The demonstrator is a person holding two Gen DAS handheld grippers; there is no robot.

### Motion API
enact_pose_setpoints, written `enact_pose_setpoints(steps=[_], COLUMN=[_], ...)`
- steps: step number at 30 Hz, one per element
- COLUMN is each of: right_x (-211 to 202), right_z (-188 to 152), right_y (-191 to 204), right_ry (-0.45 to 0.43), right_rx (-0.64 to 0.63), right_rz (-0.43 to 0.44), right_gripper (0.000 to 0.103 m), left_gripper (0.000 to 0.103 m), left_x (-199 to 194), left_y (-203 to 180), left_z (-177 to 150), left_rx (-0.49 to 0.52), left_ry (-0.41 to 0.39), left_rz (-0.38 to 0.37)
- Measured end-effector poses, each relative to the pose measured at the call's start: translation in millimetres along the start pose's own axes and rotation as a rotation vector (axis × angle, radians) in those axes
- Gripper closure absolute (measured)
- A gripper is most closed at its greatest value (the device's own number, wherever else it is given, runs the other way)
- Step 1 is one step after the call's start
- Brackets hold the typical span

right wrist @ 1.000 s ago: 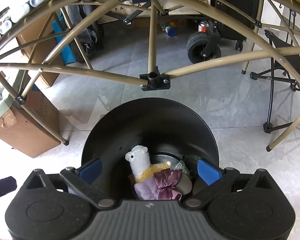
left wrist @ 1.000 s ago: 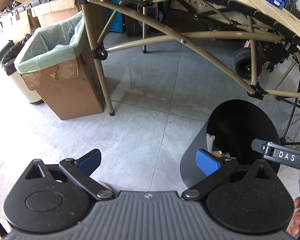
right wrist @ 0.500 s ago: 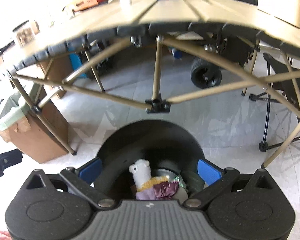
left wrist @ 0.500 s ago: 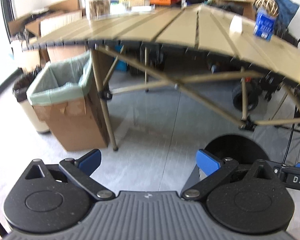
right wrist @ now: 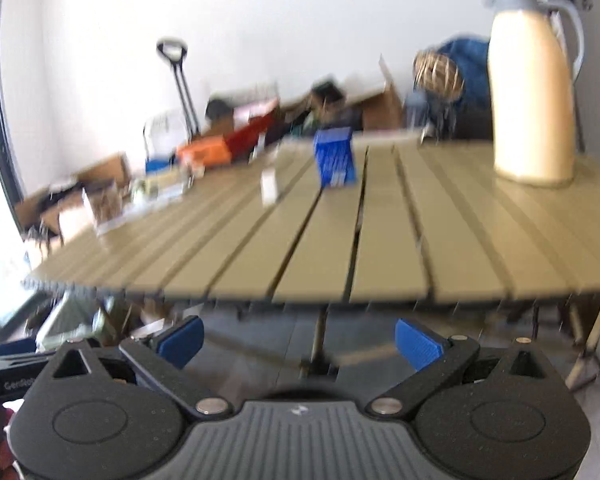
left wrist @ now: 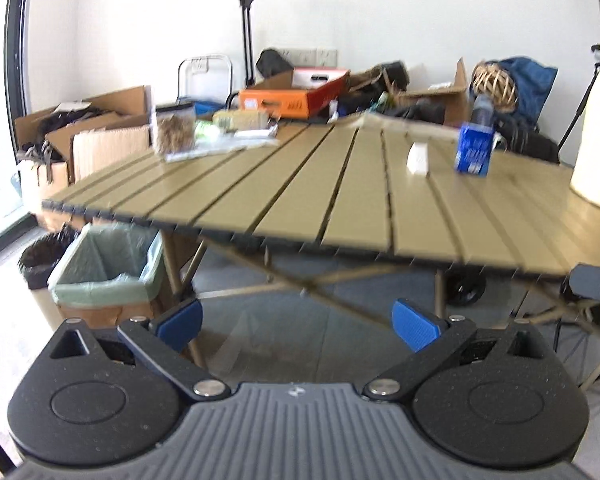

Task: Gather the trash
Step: 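Raise both tools from the bin back toward the table items, then grasp the small white block on the table with the left tool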

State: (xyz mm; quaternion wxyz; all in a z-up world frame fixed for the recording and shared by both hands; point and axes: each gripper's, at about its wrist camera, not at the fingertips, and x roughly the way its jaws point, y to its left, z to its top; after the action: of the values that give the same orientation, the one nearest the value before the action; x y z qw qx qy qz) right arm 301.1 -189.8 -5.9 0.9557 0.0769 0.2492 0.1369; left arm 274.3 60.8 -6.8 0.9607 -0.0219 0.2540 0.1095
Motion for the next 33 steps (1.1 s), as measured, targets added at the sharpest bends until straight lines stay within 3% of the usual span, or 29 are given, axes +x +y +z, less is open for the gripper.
enact_pose_setpoints(steps=[6,11,18,26,31,33], right_x=[5,29,59,97,117,123], right_z=[37,67,90,118,125,128], right_y=[-20,-39,-70,-95,-97,-103], right_ry=[-0.123,-0.151,-0.160,-0.174,-0.159,-0.150], right_rx=[0.050,0.089,0.140,0.190,0.149,0.168], right_rz=[-0.031,-0.063,-0.132,-0.187,-0.227,-0.229], right_gripper=[0.001,0.000,0.000,0.000,0.000,0.000], left_gripper=[0.000,0.000,0.000,0.000,0.013,0.024], left_x=[3,26,86,159,193,204], left_y=[-33,-64,-103,-116,-127,-133], left_z=[43,79,121,151,157,158], left_rx=[0.016,0.005,0.021,-0.025,-0.031,-0.010], left_ry=[-0.078,-0.079,-0.053,-0.011,0.003,0.015], left_rz=[-0.045,-0.079,-0.095,-0.124,-0.150,-0.146])
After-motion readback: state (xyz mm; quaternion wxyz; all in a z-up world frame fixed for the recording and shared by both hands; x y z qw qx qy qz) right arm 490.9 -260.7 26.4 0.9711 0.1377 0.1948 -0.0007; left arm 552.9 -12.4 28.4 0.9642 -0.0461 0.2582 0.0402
